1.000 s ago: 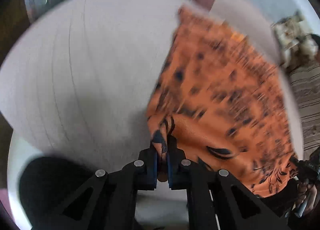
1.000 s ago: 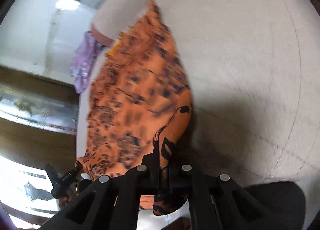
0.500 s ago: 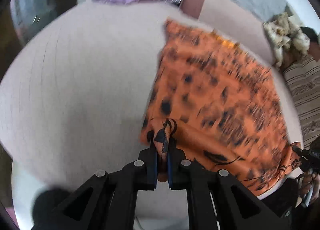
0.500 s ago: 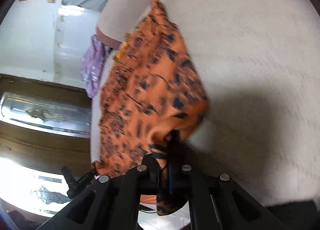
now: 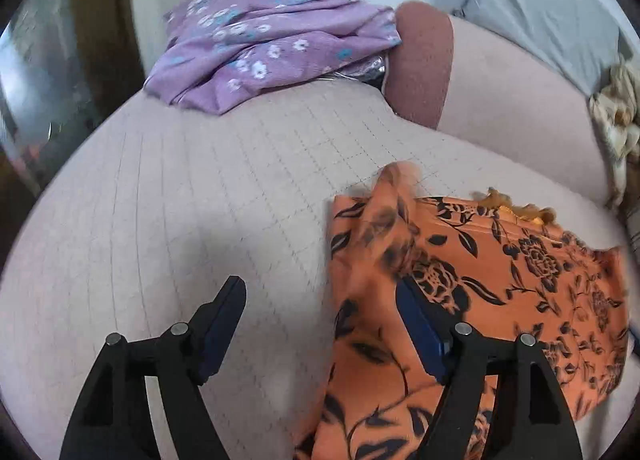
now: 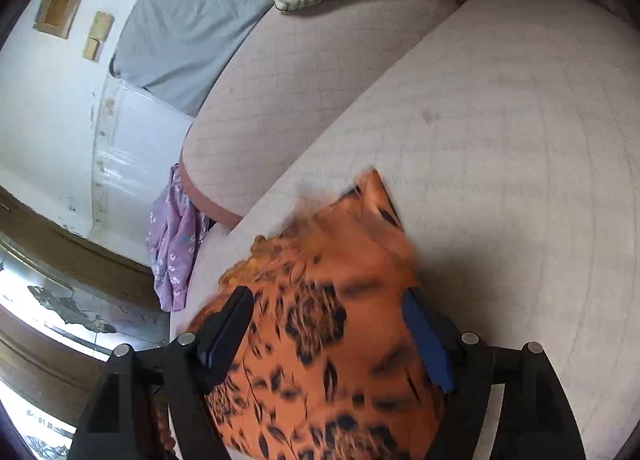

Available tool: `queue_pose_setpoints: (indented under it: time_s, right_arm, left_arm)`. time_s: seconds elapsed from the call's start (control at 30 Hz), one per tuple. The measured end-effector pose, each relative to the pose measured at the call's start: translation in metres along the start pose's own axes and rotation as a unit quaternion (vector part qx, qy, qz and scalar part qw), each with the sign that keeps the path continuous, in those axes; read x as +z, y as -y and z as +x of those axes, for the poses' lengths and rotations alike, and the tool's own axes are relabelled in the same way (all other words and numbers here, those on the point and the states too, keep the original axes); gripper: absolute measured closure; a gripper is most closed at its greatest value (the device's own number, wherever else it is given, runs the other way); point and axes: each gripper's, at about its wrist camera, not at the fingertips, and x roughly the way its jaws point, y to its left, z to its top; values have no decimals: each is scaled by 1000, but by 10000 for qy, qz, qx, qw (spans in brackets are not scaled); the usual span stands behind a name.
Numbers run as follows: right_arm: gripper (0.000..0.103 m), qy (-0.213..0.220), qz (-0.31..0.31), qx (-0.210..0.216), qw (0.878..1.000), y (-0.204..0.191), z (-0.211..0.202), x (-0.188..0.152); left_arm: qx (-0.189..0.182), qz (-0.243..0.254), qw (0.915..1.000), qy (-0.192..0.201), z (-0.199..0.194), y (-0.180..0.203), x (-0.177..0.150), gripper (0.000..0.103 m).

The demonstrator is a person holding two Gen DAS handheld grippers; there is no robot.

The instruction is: Fold small clothes

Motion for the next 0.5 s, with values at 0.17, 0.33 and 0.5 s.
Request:
queue_pose_setpoints:
  time_s: [0.17, 0.33, 0.5]
  right_arm:
    - [24, -20, -313, -175, 9994, 9, -53, -74]
    - [23, -496, 277, -42, 9984, 21, -54, -137]
    - [23, 59, 1110, -32, 9938, 20, -30, -125]
  left_arm:
    - [-223, -427, 9986, 230, -46, -27, -44, 25]
    - [-823, -826, 9930, -177, -58, -18, -97, 25]
    - [-694, -1050, 9898, -674, -23, 4, -101, 25]
